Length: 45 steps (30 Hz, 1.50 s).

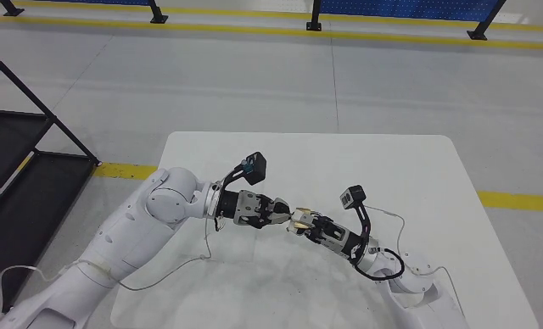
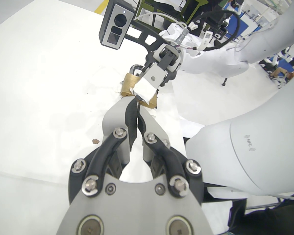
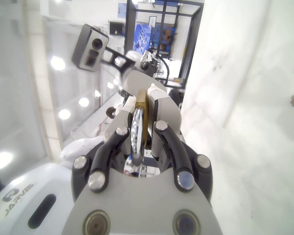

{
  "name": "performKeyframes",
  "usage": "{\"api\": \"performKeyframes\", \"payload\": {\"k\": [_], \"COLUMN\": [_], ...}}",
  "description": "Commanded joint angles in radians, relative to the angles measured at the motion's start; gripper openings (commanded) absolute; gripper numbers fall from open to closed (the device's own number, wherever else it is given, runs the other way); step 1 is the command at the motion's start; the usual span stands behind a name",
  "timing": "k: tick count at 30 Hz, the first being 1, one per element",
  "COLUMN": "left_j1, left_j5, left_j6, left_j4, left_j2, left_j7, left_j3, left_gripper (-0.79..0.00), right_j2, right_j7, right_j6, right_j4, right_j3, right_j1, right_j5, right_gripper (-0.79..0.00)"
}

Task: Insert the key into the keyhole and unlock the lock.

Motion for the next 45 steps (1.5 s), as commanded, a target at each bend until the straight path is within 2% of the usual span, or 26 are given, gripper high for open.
{"api": "performKeyframes", "payload": {"k": [1,45], "left_j1": [0.002,0.053], "left_j5": [0.005,0.143], "left_j6": [-0.001,-0.01], "left_j4": [-0.001,-0.067], "left_j2": [0.0,0.011], "left_j7": [0.002,0.076], "left_j3": [-0.001,-0.04], "left_gripper": [-0.785,-0.785], "right_j2": [0.0,0.0], "right_j7": [0.0,0.0], "right_j6": [0.0,0.0], "right_j4": [0.0,0.0], "right_j3": [0.0,0.0], "right_j1": [0.0,0.0], "right_j5": [0.0,0.0], "right_gripper": [-0.785,-0.785]}}
